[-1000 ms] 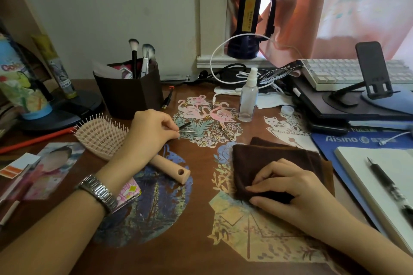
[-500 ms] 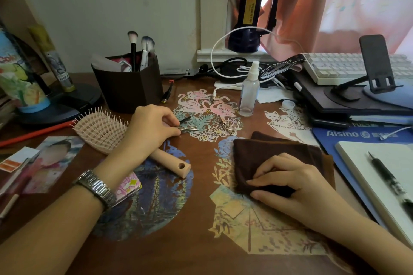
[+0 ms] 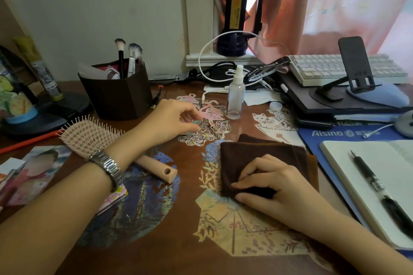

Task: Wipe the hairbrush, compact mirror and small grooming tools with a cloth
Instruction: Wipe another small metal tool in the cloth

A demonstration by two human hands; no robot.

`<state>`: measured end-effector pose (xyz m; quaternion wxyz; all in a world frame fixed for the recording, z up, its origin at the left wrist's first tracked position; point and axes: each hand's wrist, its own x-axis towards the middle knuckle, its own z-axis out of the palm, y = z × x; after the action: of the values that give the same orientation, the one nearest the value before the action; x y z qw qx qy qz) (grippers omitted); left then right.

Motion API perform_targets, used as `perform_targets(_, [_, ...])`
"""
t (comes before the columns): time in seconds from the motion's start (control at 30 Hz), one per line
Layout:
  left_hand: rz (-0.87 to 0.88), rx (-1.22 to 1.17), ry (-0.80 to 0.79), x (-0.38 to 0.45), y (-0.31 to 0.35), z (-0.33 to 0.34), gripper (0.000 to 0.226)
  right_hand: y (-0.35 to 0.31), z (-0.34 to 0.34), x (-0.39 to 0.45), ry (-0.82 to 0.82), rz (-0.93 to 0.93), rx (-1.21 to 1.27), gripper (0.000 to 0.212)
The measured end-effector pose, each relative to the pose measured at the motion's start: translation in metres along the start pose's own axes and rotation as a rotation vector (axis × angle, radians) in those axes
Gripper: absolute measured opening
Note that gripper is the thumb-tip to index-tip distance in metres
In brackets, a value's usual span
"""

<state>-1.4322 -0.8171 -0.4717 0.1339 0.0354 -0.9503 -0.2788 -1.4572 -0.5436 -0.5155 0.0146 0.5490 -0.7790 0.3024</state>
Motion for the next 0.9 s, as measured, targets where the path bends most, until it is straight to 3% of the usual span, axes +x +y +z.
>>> perform_targets(0.33, [0.097,0.142,-0.205,0.044,-0.002,0.021,0.038,-0.003,-0.002,0.000,-0.018,0.017,-0.003,0.027])
perform_targets(0.43, [0.120,0.117,-0.257,0.046,-0.003,0.026,0.031,-0.003,-0.002,0.000,-0.018,0.019,0.000,0.025])
perform_targets(0.63, [0.123,0.058,-0.232,0.044,-0.010,0.028,0.016,-0.003,-0.002,0.001,-0.014,0.020,-0.005,0.025])
perform_targets(0.9, [0.089,-0.011,-0.150,0.035,-0.011,0.024,0.015,-0.003,-0.002,0.002,-0.013,0.019,-0.002,0.026])
